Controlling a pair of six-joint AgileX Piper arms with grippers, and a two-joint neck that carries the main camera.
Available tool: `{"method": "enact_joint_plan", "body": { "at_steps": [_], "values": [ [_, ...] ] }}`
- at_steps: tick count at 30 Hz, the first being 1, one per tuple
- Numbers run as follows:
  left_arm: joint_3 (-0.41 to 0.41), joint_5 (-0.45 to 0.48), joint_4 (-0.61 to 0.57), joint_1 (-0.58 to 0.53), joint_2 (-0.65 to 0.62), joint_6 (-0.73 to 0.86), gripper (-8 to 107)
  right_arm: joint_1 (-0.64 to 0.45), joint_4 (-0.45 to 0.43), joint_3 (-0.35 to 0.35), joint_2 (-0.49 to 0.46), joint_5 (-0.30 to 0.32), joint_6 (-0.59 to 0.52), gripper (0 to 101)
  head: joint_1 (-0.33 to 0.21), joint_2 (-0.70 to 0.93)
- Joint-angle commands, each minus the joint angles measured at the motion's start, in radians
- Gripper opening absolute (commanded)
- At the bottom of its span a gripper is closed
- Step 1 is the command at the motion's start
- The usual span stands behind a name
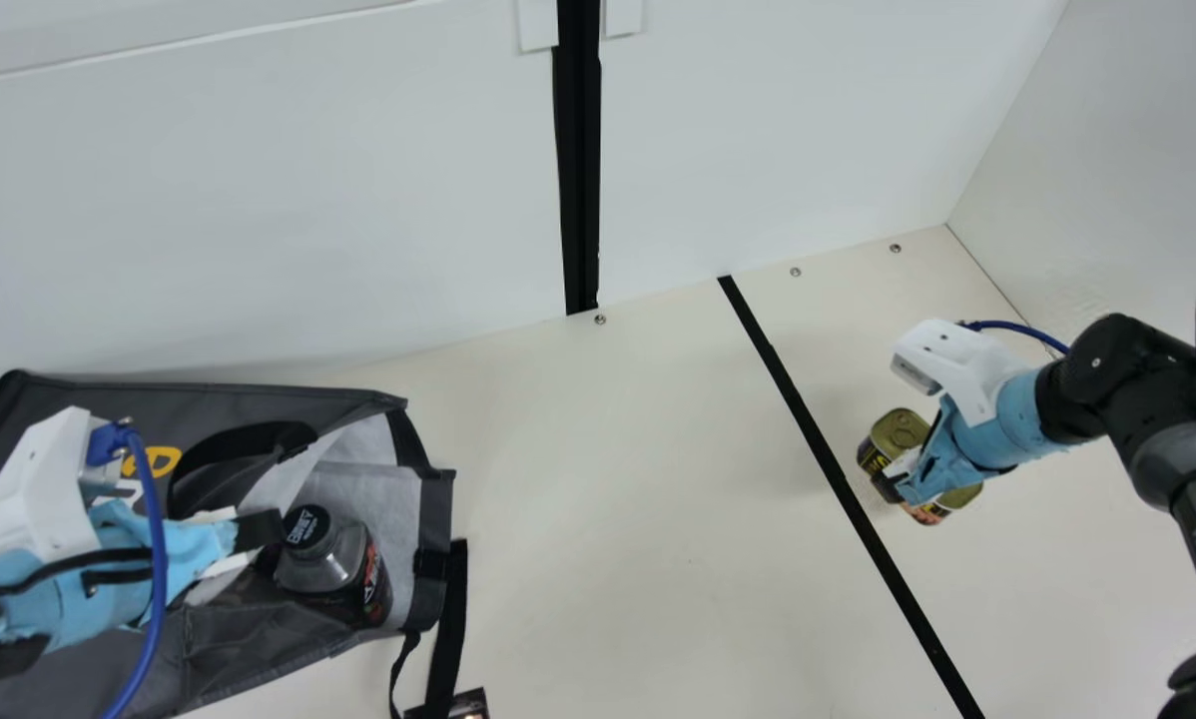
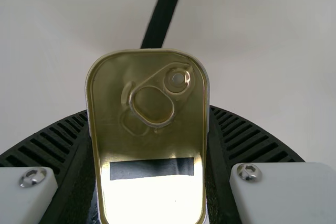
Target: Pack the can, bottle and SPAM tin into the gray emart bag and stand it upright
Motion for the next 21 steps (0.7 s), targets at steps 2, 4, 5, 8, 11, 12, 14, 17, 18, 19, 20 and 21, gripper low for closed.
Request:
{"method": "enact_joint_plan", "body": {
  "at_steps": [2,4,5,8,11,12,14,17,18,19,20,21],
  "values": [
    [0.000,0.000,0.000,0.000,0.000,0.000,-8,0.031,0.001,-0.010,-0.001,0.017,-0.014,0,-0.023,-0.001],
    [0.000,0.000,0.000,0.000,0.000,0.000,-8,0.051,0.003,-0.019,-0.002,0.028,-0.025,0,-0.023,-0.001],
    [0.000,0.000,0.000,0.000,0.000,0.000,-8,0.060,0.004,-0.022,-0.003,0.033,-0.030,0,-0.023,-0.001],
    [0.000,0.000,0.000,0.000,0.000,0.000,-8,0.089,0.008,-0.029,-0.007,0.046,-0.046,0,-0.023,-0.001],
    [0.000,0.000,0.000,0.000,0.000,0.000,-8,0.116,0.012,-0.035,-0.014,0.061,-0.061,0,-0.023,-0.001],
    [0.000,0.000,0.000,0.000,0.000,0.000,-8,0.126,0.014,-0.036,-0.017,0.067,-0.066,0,-0.023,-0.001],
    [0.000,0.000,0.000,0.000,0.000,0.000,-8,0.146,0.017,-0.036,-0.022,0.075,-0.076,0,-0.023,-0.001],
    [0.000,0.000,0.000,0.000,0.000,0.000,-8,0.178,0.020,-0.034,-0.033,0.086,-0.088,0,-0.023,-0.001],
    [0.000,0.000,0.000,0.000,0.000,0.000,-8,0.189,0.022,-0.033,-0.037,0.090,-0.093,0,-0.023,-0.001],
    [0.000,0.000,0.000,0.000,0.000,0.000,-8,0.201,0.023,-0.031,-0.041,0.093,-0.097,0,-0.023,-0.001],
    [0.000,0.000,0.000,0.000,0.000,0.000,-8,0.213,0.024,-0.029,-0.046,0.097,-0.099,0,-0.023,-0.001],
    [0.000,0.000,0.000,0.000,0.000,0.000,-8,0.226,0.025,-0.026,-0.051,0.100,-0.102,0,-0.023,-0.001]
  ]
}}
